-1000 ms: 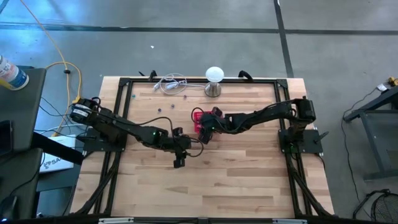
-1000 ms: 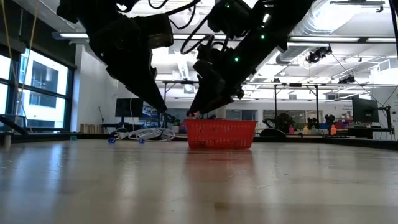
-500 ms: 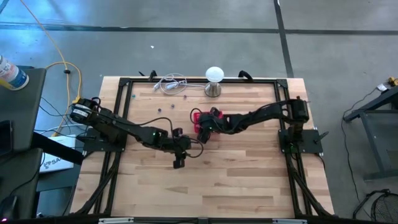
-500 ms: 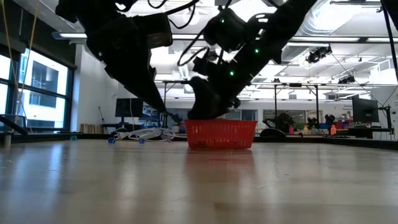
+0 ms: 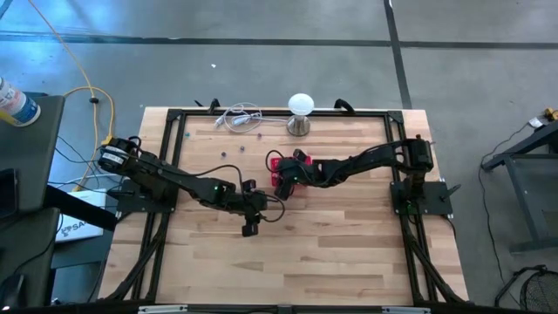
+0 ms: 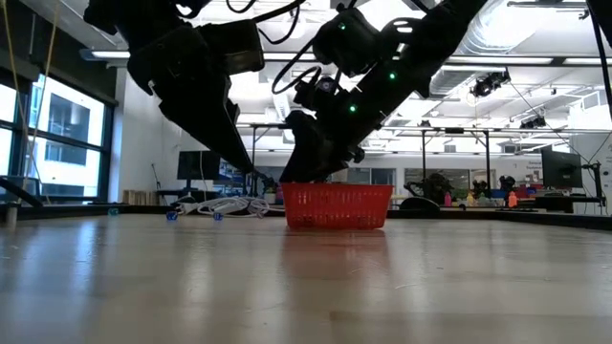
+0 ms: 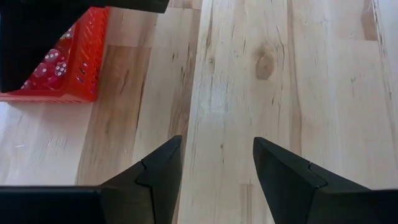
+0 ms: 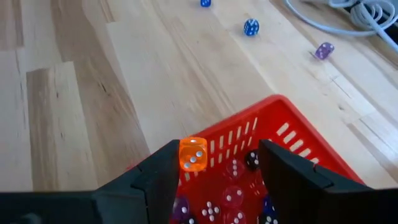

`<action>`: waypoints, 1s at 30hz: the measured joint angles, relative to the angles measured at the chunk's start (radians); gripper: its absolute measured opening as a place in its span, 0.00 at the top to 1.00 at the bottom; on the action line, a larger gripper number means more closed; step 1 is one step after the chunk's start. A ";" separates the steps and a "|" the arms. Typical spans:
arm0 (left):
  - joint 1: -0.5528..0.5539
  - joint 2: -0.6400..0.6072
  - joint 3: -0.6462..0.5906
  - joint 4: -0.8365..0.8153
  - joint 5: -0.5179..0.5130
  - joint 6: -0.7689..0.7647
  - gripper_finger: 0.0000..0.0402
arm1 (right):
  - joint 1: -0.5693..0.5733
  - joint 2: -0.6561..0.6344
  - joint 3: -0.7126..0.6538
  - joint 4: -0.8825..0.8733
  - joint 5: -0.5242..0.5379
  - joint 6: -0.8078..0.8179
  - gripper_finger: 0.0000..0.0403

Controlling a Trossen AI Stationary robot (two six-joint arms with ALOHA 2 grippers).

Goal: Pick & Place Dice
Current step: Put the orange dice into the bin

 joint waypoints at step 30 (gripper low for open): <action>-0.011 0.000 0.000 -0.019 -0.002 -0.009 0.53 | -0.008 -0.002 0.002 -0.005 0.005 0.141 0.49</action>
